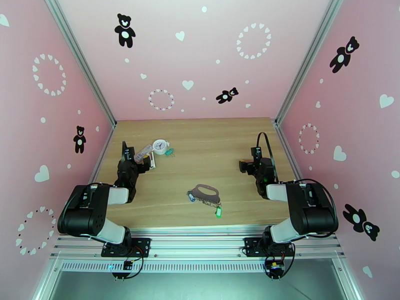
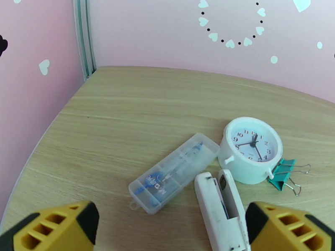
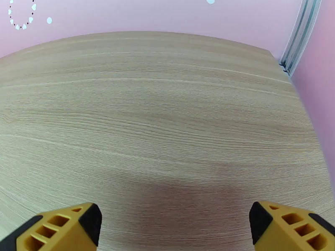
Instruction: Remove the keys from the keyring
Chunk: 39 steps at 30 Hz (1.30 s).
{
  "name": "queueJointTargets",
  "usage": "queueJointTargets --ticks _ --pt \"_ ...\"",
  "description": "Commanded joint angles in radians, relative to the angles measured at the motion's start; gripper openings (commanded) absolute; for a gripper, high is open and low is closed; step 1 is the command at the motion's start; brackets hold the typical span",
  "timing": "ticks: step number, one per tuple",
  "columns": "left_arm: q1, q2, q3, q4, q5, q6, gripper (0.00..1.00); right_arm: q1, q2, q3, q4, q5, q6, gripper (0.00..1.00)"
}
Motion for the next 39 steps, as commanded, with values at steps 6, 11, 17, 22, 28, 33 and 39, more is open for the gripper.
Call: queueJointTargets --ticks 6,11,17,22,28,33,39 --pt "0.007 -0.004 0.019 -0.011 0.012 0.013 0.99 0.002 0.002 0.017 0.012 -0.001 0.0 0.99" --pt "0.007 -0.004 0.018 -0.009 0.012 0.013 0.98 0.001 0.002 0.015 0.013 -0.001 0.001 0.99" --pt "0.007 -0.005 0.019 -0.009 0.011 0.013 0.99 0.002 0.002 0.015 0.012 -0.001 0.001 0.99" --pt "0.008 -0.004 0.016 -0.008 0.012 0.013 0.98 0.002 0.0 0.014 0.014 -0.001 0.0 0.99" --pt "0.007 -0.061 0.042 -0.118 0.046 0.026 0.98 0.002 -0.011 0.017 0.004 0.02 0.008 0.99" --pt "0.006 -0.265 0.091 -0.37 0.047 0.0 0.99 0.002 -0.143 0.04 -0.145 0.144 0.058 0.99" --pt "0.007 -0.486 0.146 -0.585 0.106 -0.124 0.99 -0.003 -0.373 0.07 -0.371 0.227 0.148 0.99"
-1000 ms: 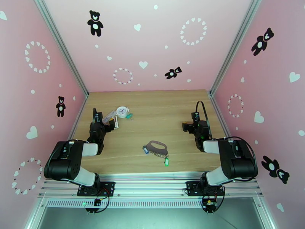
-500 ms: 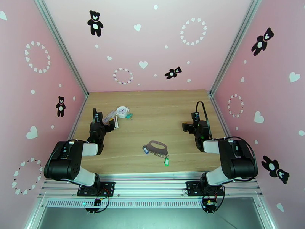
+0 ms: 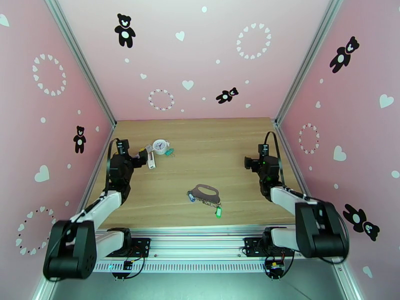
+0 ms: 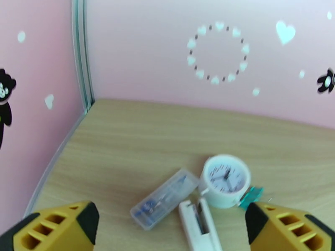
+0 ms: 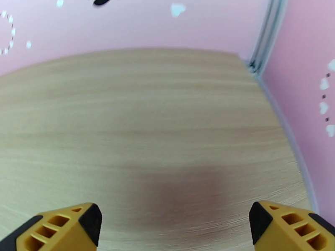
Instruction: Remove the keys from the keyring
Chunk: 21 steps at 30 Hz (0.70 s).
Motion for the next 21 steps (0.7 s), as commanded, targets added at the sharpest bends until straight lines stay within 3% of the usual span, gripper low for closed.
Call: queueJointTargets --ticks 1,4,7,9,15,17,21 --pt "0.006 -0.098 0.047 -0.195 0.066 -0.106 0.99 -0.003 -0.127 0.044 -0.165 0.047 0.089 0.99" --pt "0.008 -0.169 0.072 -0.288 0.022 -0.276 0.99 -0.002 -0.223 0.106 -0.346 0.038 0.283 0.99" --pt "0.007 -0.195 0.118 -0.399 -0.02 -0.402 0.99 -0.003 -0.256 0.19 -0.566 -0.003 0.373 0.99" --pt "0.009 -0.194 0.126 -0.447 -0.078 -0.461 0.99 -0.003 -0.256 0.197 -0.622 -0.006 0.423 0.99" --pt "0.002 -0.162 0.174 -0.521 0.087 -0.512 0.98 0.0 -0.261 0.24 -0.769 -0.158 0.422 0.99" --pt "-0.048 -0.155 0.19 -0.554 0.113 -0.525 0.98 0.014 -0.267 0.25 -0.826 -0.178 0.428 0.99" --pt "-0.218 -0.152 0.231 -0.668 0.053 -0.551 0.98 0.029 -0.266 0.27 -0.924 -0.25 0.437 0.99"
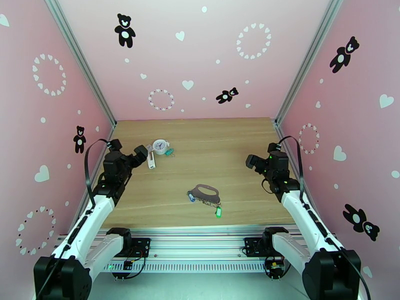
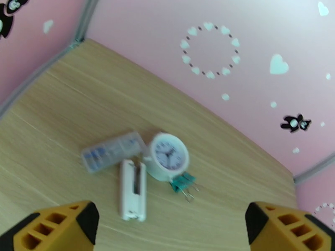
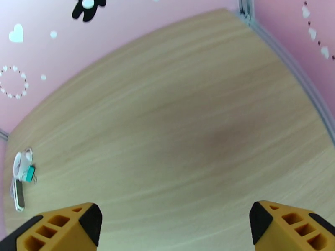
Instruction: Remove the keys from the keyring
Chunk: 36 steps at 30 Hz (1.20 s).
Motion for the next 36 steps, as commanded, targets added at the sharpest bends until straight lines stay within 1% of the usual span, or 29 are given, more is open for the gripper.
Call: queueJointTargets --ticks 1,7,8,11,13,17,19,20,25,27,29,33,36 --pt "-0.129 0.011 0.062 -0.144 0.002 -0.059 0.99 0.025 -0.014 0.056 -0.168 -0.088 0.023 0.99" --pt "-0.424 0.117 0.151 -0.304 -0.045 -0.121 0.97 0.069 -0.024 0.066 -0.318 -0.151 0.051 0.99" --pt "-0.481 0.143 0.196 -0.325 -0.061 -0.13 0.95 0.076 -0.024 0.064 -0.343 -0.156 0.053 0.99" --pt "-0.642 0.224 0.262 -0.37 -0.097 -0.148 0.94 0.081 -0.043 0.057 -0.417 -0.164 0.06 0.99" --pt "-0.726 0.283 0.312 -0.402 -0.098 -0.16 0.92 0.08 -0.067 0.042 -0.455 -0.17 0.064 0.99" --pt "-0.863 0.409 0.412 -0.445 -0.074 -0.168 0.86 0.082 -0.092 0.013 -0.517 -0.163 0.067 0.99" --pt "-0.929 0.483 0.473 -0.479 -0.071 -0.152 0.85 0.078 -0.09 -0.001 -0.529 -0.167 0.071 0.99" --pt "-0.951 0.514 0.499 -0.496 -0.075 -0.148 0.85 0.075 -0.087 -0.008 -0.534 -0.169 0.075 0.99" --pt "-1.049 0.706 0.644 -0.535 -0.038 -0.115 0.75 0.044 -0.063 -0.05 -0.519 -0.193 0.085 0.99" --pt "-1.072 0.798 0.717 -0.584 -0.027 -0.091 0.68 0.03 -0.053 -0.057 -0.512 -0.21 0.094 0.99" --pt "-1.094 0.875 0.776 -0.628 -0.042 -0.065 0.61 0.026 -0.046 -0.064 -0.497 -0.219 0.096 0.99" --pt "-1.11 0.978 0.833 -0.645 -0.054 -0.012 0.57 0.007 -0.035 -0.066 -0.488 -0.22 0.091 0.99" --pt "-1.11 1.059 0.888 -0.686 -0.061 0.017 0.52 -0.002 -0.031 -0.062 -0.485 -0.22 0.083 0.99"
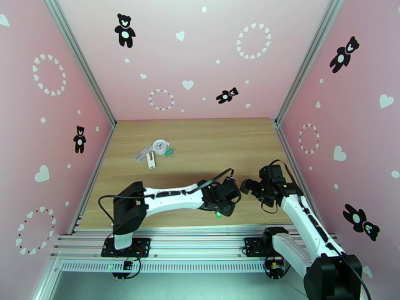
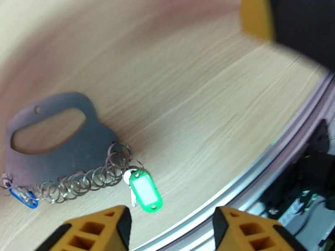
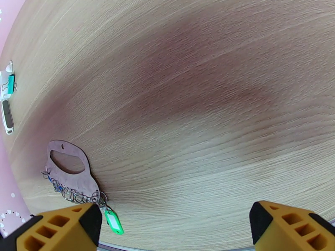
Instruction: Remove the keys from the keyring
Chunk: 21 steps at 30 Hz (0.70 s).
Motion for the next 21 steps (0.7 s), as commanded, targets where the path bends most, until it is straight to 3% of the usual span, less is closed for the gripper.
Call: queueJointTargets --ticks 1,11,21 --pt "0.0 0.069 0.074 -0.083 -0.012 0.059 0.5 -0.012 0.014 -0.005 0.005 -0.012 -0.004 0.99" --pt "-0.001 0.201 0.188 -0.179 -0.121 0.088 0.41 -0.021 0.019 -0.005 0.014 -0.026 -0.012 0.99" --pt "-0.002 0.24 0.215 -0.197 -0.168 0.093 0.34 -0.021 0.025 -0.004 0.018 -0.035 -0.022 0.99"
